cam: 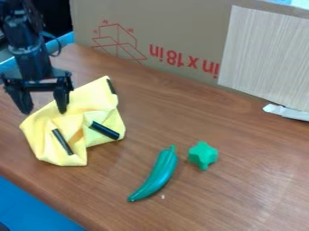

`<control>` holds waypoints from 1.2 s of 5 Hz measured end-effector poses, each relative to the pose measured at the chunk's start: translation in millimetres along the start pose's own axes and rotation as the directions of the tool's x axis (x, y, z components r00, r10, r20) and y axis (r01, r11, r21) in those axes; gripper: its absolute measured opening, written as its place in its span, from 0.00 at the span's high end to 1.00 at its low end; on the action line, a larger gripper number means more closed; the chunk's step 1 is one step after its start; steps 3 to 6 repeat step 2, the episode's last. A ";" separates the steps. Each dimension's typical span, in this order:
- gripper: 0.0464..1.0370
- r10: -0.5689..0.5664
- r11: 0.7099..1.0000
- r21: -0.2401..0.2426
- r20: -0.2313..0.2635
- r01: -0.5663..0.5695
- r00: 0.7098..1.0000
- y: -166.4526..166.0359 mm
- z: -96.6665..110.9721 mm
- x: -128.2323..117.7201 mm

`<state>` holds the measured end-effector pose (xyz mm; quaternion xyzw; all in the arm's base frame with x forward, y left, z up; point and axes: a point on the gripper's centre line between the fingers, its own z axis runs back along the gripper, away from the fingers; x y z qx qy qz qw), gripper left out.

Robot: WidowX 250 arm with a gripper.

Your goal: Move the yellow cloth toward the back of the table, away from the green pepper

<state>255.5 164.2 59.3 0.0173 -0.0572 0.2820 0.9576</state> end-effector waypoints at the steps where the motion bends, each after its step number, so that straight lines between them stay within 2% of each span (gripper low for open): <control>1: 0.04 0.028 0.998 0.055 0.056 -0.031 0.998 4.1 17.1 11.1; 2: 0.04 0.064 0.997 0.046 0.022 -0.065 0.998 11.2 47.9 23.2; 6: 0.04 0.064 0.997 0.046 0.022 -0.065 0.998 11.2 47.9 23.2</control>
